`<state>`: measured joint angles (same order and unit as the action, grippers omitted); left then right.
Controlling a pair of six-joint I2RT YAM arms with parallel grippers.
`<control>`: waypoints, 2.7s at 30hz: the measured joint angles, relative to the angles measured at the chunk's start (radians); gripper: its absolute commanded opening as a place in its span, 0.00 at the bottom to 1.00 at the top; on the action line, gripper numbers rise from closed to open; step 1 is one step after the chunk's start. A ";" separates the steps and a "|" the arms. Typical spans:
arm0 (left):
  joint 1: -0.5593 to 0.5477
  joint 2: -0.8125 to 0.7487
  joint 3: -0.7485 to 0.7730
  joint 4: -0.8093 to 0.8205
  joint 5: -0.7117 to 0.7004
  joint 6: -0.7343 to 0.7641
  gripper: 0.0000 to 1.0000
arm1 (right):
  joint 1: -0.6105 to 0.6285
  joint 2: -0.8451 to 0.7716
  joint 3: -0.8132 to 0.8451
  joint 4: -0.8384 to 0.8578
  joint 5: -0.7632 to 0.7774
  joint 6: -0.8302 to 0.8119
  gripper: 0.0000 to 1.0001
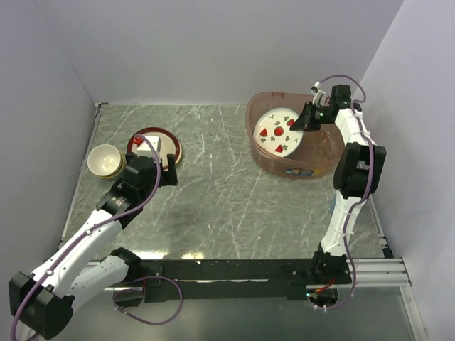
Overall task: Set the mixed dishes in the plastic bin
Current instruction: Place the plate in the plastic bin.
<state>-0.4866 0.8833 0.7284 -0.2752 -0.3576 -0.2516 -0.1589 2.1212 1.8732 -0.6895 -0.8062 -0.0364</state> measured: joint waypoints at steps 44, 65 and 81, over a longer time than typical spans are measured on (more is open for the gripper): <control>0.000 0.037 0.000 0.002 -0.007 0.022 0.99 | 0.124 0.191 0.172 -0.077 0.336 -0.070 0.93; 0.000 0.044 0.000 0.002 -0.006 0.022 0.99 | 0.141 0.256 0.221 -0.092 0.408 -0.077 1.00; 0.000 0.044 0.000 0.002 -0.006 0.022 0.99 | 0.168 0.257 0.221 -0.093 0.497 -0.100 1.00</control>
<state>-0.4866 0.9276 0.7280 -0.2729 -0.3641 -0.2295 0.0093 2.3779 2.0945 -0.7822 -0.3096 -0.1364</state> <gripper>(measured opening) 0.994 0.997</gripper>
